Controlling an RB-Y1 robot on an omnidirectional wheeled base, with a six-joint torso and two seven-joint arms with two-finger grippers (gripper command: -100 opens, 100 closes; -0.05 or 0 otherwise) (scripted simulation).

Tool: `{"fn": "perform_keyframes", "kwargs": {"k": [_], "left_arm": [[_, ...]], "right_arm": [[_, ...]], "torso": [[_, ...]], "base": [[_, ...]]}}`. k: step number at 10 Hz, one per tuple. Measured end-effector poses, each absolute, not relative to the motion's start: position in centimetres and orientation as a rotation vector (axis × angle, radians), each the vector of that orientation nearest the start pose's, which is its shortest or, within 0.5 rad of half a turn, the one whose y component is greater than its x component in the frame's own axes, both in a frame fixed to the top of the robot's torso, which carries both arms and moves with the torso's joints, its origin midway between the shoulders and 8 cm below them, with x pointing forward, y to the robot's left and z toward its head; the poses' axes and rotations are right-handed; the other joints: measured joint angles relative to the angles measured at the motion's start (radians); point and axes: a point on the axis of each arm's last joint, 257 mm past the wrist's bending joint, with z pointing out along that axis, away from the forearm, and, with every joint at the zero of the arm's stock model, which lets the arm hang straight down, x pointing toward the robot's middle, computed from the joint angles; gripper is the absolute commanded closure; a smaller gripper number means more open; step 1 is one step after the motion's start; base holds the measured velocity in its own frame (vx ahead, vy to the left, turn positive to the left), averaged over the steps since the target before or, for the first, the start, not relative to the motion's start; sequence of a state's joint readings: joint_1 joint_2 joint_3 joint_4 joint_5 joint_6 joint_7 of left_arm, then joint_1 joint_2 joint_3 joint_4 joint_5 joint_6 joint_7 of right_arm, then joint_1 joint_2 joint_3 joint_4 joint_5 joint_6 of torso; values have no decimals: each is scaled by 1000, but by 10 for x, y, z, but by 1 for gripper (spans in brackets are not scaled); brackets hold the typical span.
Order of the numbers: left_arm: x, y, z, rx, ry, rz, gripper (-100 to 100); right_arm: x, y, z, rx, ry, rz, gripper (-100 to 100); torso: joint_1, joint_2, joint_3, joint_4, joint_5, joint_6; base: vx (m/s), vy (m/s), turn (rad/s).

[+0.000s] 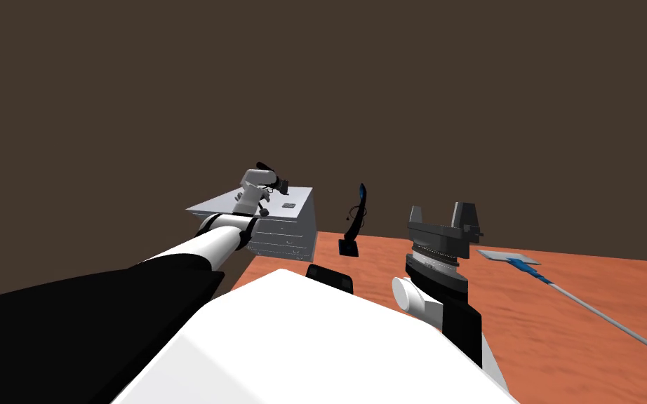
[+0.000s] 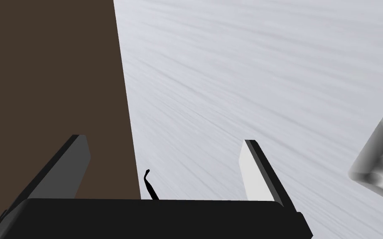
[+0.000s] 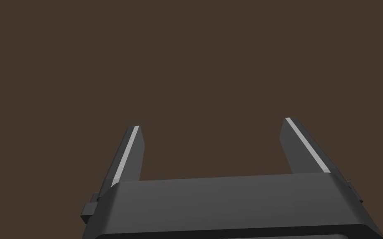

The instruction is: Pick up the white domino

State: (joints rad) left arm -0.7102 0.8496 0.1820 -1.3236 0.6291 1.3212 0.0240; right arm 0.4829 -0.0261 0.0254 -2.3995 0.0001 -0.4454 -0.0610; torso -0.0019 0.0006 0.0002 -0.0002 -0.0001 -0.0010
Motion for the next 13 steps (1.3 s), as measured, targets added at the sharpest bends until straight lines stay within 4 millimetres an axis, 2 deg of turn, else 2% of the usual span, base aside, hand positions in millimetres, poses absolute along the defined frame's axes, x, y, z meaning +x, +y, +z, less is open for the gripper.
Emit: {"fn": "perform_keyframes", "kwargs": {"k": [7,12,13], "left_arm": [[551,507,-83,-1959,1667,-515,-100],[512,524,-101,-2097,1741,-381,-100],[499,527,-106,-2132,1760,-346,-100]], "right_arm": [[329,-262,71,599,563,1411,0],[329,-262,71,599,563,1411,0],[329,-262,71,599,563,1411,0]], "torso": [[0,0,0,0,0,0],[0,-1,-1,0,0,0],[0,-1,-1,0,0,0]], "base": [[6,-31,-36],[20,-24,-40],[23,-29,-15]]}}
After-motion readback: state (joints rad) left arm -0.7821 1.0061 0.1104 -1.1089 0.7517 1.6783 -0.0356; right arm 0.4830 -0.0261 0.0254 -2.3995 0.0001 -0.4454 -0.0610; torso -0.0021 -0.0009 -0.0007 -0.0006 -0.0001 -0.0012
